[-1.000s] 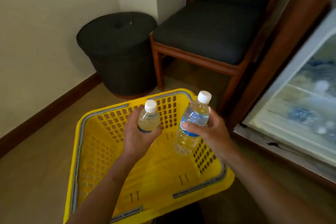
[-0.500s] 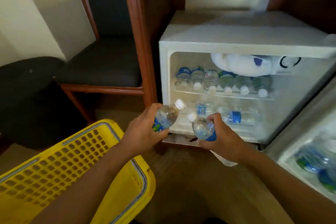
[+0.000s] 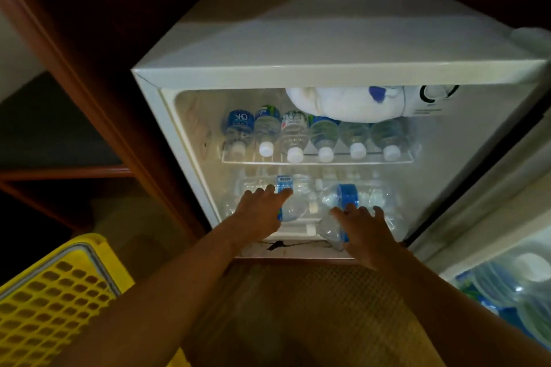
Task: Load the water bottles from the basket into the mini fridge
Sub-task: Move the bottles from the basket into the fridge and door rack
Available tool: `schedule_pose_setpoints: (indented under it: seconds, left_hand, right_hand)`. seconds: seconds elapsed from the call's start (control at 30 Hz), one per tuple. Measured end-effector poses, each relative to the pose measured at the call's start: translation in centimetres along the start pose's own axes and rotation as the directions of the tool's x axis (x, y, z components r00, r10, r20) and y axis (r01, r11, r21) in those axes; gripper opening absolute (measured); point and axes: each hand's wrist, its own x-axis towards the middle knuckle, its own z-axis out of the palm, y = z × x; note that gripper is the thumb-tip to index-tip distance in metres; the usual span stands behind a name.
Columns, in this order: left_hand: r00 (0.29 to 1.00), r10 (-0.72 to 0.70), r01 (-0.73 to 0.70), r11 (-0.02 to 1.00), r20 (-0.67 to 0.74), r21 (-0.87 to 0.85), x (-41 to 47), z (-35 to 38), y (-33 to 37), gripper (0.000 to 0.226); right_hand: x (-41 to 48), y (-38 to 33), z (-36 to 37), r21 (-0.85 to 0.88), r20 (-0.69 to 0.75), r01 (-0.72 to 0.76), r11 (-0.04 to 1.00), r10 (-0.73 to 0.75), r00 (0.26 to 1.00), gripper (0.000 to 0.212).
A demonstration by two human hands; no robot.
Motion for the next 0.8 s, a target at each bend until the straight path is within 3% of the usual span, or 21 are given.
schedule_pose_setpoints:
  seconds: [0.37,0.67,0.8]
  left_hand:
    - [1.0,-0.016,0.013,0.987,0.016,0.157,6.4,2.7,-1.2,0.068]
    - [0.999,-0.039,0.044,0.988,-0.036,0.146,8.8,1.5,-1.6,0.076]
    - [0.997,-0.055,0.058,0.997,-0.051,0.048,8.7,1.5,-1.4,0.077]
  right_hand:
    - [5.2,1.4,2.2,0.026,-0.08,-0.03,0.999,0.032,0.996,0.079]
    - [8.5,1.8,1.9,0.026,-0.103,-0.041,0.999,0.044,0.994,0.072]
    - [9.1,1.5,2.4,0.063,-0.119,-0.088,0.994,0.095,0.988,0.088]
